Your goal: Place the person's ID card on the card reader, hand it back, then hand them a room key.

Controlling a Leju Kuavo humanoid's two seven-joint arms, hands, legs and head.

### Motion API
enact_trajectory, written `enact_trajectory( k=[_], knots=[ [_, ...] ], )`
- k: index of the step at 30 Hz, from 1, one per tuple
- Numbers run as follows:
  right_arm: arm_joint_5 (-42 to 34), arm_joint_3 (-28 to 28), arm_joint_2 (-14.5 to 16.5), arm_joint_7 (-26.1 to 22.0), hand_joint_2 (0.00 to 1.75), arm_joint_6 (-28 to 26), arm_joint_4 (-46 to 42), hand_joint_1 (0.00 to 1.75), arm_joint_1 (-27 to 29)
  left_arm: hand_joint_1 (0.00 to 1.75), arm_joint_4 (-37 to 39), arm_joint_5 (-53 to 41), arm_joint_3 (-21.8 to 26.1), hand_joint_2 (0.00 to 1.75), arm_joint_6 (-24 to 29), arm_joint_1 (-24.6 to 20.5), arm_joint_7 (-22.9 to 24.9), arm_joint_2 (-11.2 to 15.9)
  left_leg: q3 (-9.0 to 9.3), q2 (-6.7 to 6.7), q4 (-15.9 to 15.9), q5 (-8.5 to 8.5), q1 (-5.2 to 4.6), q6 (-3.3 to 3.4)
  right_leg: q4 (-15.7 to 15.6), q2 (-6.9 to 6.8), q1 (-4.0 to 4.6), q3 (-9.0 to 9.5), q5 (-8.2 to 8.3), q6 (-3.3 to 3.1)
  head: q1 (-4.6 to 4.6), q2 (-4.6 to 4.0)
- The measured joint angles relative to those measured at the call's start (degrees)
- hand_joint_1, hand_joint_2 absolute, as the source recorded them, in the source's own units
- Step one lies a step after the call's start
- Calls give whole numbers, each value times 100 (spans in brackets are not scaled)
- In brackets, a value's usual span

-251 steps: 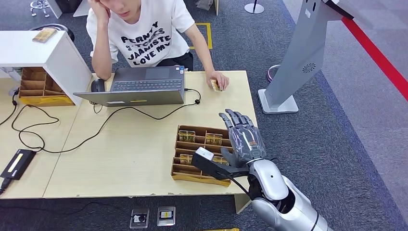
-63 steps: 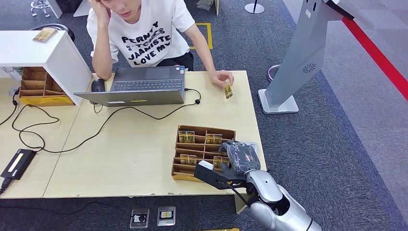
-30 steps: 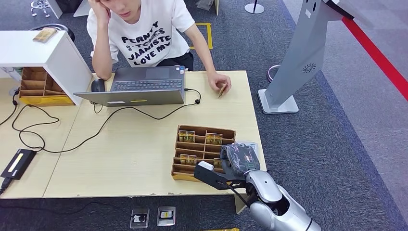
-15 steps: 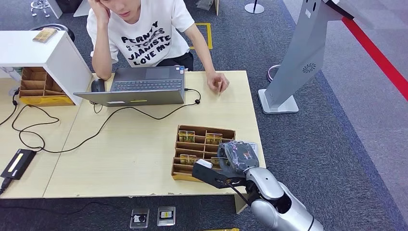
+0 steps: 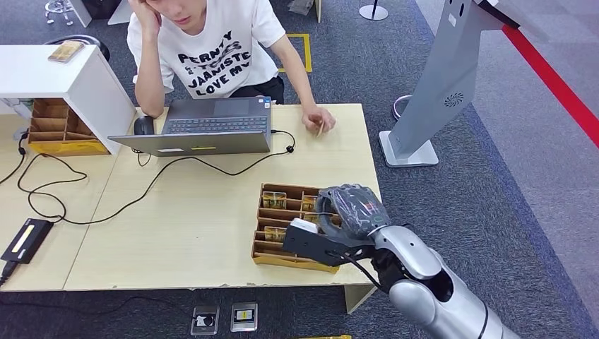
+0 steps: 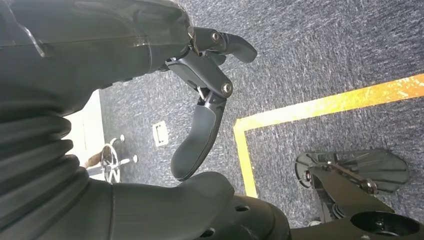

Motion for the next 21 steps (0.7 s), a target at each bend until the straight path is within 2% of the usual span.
enact_trajectory(
  k=[11,21],
  knots=[
    [-430,25,-234,-77,175,-264,-461,175,-340,0,0,79,2,175,46,2,0,1,-1,0,0,0,0,0,0,0,0,0,0,0,0,-1],
    [-162,77,-180,-356,175,-498,-488,175,-774,0,0,-18,0,175,44,-2,0,1,-5,-1,0,0,0,0,1,-2,0,1,0,0,-1,-1]
  ],
)
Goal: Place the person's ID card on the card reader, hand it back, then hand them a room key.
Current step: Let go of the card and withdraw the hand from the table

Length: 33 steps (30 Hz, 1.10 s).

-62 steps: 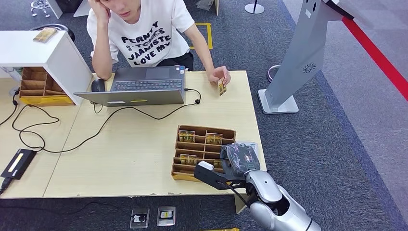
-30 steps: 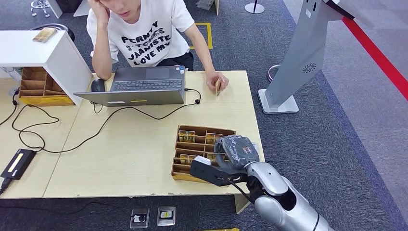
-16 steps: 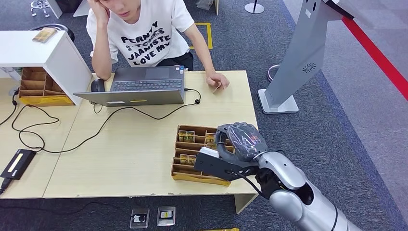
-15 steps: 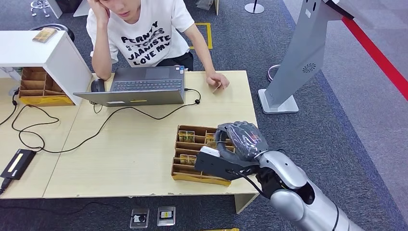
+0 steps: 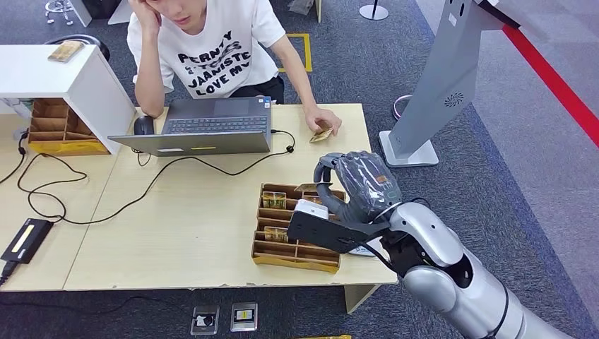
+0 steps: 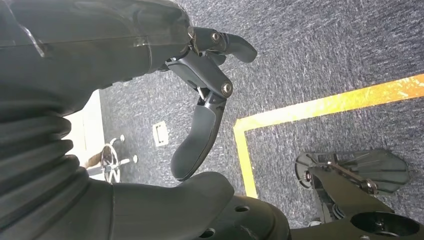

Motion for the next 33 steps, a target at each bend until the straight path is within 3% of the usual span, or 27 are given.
enact_trajectory(
  k=[10,19,33],
  knots=[
    [29,115,562,-409,175,-114,639,175,-781,0,0,-137,-8,175,-76,-25,10,-9,-4,-4,0,1,1,0,1,-5,1,-4,0,0,1,0],
    [123,235,936,-461,175,-58,1309,175,-1325,0,0,-310,-42,175,-148,-81,89,-7,-9,-12,0,2,0,2,1,-11,1,-5,0,0,1,0],
    [348,504,1690,-769,175,-386,2897,175,-2215,0,0,-442,-211,175,-281,-208,190,-9,-10,-13,0,6,2,2,2,-12,2,-6,0,0,2,0]
  ],
)
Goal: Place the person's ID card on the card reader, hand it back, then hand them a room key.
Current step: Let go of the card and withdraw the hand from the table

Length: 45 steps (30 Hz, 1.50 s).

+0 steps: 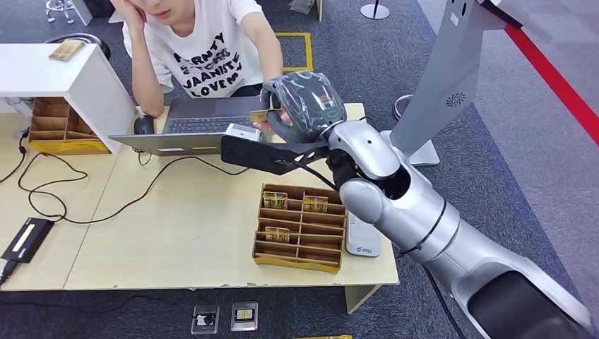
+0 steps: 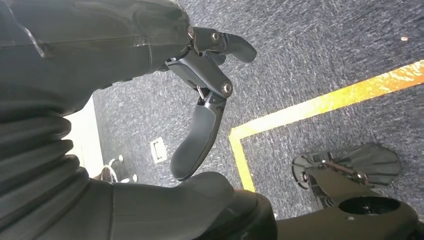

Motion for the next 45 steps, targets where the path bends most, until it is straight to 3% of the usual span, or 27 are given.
enact_trajectory(
  k=[13,14,17,18,39,45],
  knots=[
    [562,66,206,-70,175,-792,1052,175,-228,0,7,-68,-119,175,-33,-46,16,2,2,0,0,1,-1,1,0,2,-1,0,0,0,0,0],
    [605,68,206,-58,175,-815,1099,154,-227,0,7,-68,-128,175,-35,-46,17,3,2,0,0,1,-1,1,0,2,-1,0,0,0,0,0],
    [722,91,205,-22,175,-875,1217,25,-225,0,7,-67,-143,175,-39,-46,17,4,2,1,1,1,-1,1,0,4,0,-1,0,0,-1,0],
    [752,102,205,-10,175,-888,1253,2,-223,0,8,-67,-147,175,-39,-46,17,4,2,1,1,0,-1,1,0,5,0,-2,0,0,-1,0],
    [970,193,179,197,175,-919,1517,0,-157,0,13,-62,-242,175,-8,-43,47,4,3,2,1,0,-1,1,-1,7,0,-4,0,0,-1,0],
    [882,181,149,195,175,-1167,1515,0,-74,0,13,-47,-244,175,1,-42,52,4,3,2,1,0,-1,1,-1,8,-1,-4,0,0,-1,0]
  ],
)
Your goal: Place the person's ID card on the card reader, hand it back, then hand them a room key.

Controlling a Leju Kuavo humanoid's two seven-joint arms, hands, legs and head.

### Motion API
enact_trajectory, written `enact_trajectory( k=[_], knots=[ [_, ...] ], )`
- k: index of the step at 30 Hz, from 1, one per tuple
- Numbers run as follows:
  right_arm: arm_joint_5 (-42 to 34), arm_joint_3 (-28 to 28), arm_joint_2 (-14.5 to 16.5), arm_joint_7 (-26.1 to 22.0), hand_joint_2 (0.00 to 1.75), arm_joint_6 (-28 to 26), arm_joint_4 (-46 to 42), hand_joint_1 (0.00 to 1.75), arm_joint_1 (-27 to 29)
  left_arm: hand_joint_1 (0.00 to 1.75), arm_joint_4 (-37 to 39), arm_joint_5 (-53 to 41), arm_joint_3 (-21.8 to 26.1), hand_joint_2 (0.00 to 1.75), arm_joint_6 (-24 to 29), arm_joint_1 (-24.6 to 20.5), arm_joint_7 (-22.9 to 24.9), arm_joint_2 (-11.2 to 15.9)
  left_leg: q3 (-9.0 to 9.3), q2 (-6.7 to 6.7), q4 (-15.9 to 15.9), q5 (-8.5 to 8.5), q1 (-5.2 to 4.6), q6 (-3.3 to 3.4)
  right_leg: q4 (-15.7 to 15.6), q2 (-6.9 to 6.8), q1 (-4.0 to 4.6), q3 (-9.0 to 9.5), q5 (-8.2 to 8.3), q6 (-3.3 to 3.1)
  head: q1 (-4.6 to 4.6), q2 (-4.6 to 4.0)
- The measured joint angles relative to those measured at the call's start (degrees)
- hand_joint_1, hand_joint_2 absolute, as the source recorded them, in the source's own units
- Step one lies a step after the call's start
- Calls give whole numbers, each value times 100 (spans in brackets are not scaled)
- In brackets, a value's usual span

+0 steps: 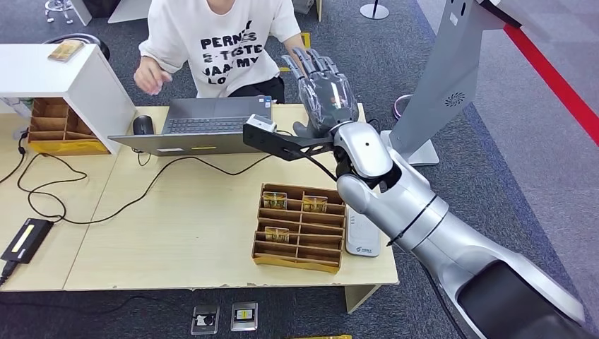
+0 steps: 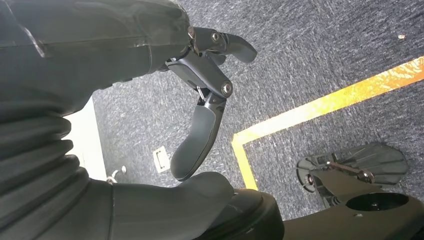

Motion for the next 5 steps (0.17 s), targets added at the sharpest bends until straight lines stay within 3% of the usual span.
enact_trajectory(
  k=[5],
  knots=[
    [-158,-46,-30,-28,175,-210,-26,0,103,0,0,25,-2,175,12,2,0,0,1,1,0,0,0,0,0,0,0,0,0,0,0,0]
  ],
)
